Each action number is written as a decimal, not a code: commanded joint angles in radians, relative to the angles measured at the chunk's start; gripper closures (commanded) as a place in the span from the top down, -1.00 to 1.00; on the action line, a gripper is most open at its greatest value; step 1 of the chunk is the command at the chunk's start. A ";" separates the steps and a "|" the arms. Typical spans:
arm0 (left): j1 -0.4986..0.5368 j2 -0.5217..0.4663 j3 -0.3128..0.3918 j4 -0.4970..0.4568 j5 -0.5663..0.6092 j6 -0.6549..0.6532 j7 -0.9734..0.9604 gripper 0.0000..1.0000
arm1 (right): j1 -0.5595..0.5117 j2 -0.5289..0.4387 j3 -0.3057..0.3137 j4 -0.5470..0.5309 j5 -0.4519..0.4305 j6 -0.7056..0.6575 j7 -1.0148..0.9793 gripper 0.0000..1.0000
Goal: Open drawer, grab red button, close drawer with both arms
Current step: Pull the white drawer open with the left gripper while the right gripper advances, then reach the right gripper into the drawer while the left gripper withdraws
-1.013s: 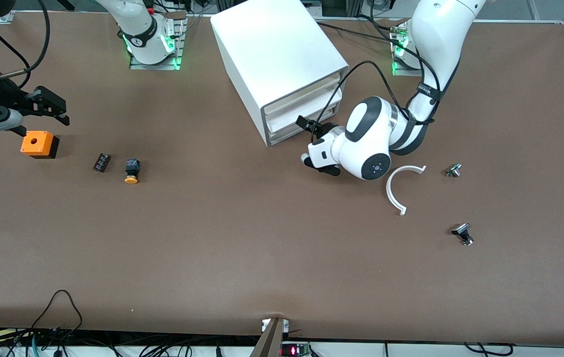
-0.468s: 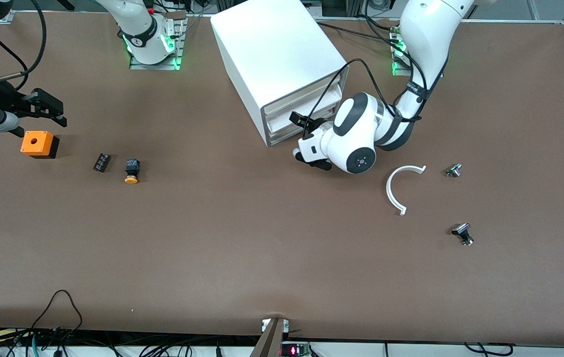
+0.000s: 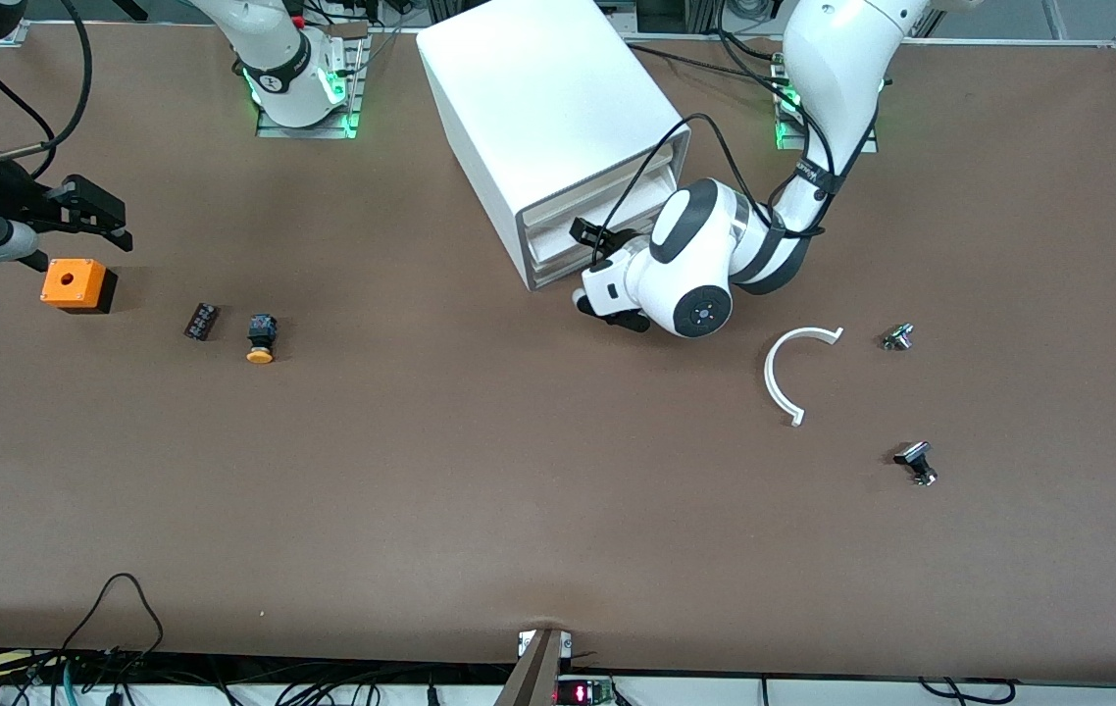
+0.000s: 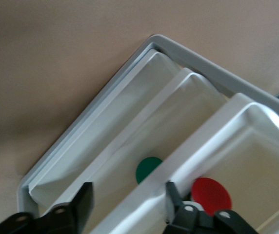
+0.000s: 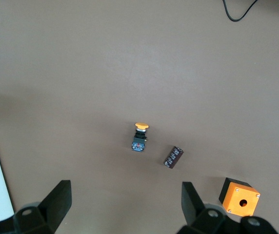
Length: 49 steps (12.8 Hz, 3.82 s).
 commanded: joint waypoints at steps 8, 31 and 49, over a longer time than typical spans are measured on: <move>-0.006 0.003 0.016 -0.007 -0.010 0.007 -0.021 -0.40 | -0.023 0.044 0.004 0.048 0.017 0.002 -0.013 1.00; 0.141 0.052 0.025 0.124 -0.009 0.003 -0.042 -0.42 | 0.135 0.208 0.026 0.127 0.062 0.005 0.106 1.00; 0.185 0.066 0.035 0.170 0.003 -0.003 -0.048 0.97 | 0.477 0.296 0.026 0.285 0.122 0.009 0.761 1.00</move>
